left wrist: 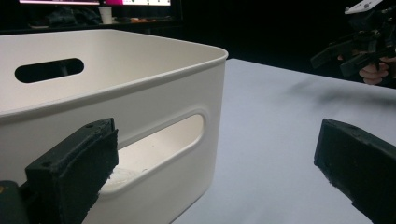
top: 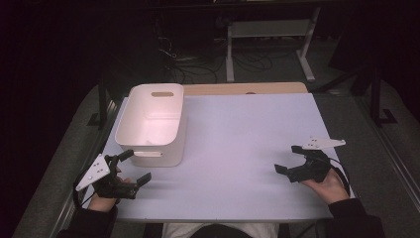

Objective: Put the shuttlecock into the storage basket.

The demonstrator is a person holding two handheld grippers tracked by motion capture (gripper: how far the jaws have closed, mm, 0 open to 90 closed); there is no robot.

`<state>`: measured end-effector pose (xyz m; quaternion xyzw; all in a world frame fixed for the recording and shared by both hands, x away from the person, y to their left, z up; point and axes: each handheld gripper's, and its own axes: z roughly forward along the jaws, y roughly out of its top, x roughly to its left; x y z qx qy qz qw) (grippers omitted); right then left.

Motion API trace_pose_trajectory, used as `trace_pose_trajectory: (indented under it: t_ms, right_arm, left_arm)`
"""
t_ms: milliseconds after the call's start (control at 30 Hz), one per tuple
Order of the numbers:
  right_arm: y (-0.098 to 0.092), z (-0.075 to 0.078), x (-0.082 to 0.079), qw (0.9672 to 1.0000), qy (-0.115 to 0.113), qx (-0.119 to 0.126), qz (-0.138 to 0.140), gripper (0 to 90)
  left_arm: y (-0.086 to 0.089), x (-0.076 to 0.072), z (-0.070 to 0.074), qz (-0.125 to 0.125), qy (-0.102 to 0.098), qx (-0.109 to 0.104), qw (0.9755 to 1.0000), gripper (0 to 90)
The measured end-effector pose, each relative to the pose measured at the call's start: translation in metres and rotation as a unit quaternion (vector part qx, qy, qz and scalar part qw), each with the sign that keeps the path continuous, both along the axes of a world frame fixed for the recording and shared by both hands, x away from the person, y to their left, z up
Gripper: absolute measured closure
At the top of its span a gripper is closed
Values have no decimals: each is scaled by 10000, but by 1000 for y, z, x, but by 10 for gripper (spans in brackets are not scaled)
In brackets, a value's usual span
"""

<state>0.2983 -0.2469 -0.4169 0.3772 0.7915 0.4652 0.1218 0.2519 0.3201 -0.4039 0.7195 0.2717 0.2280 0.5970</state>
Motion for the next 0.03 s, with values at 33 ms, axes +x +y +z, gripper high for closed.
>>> trace_pose_trajectory:
  t_ms: [33]
  right_arm:
    - [0, 0, 0, 10000, 0, 0, 0, 0]
  left_arm:
    - [0, 0, 0, 0, 0, 0, 10000, 0]
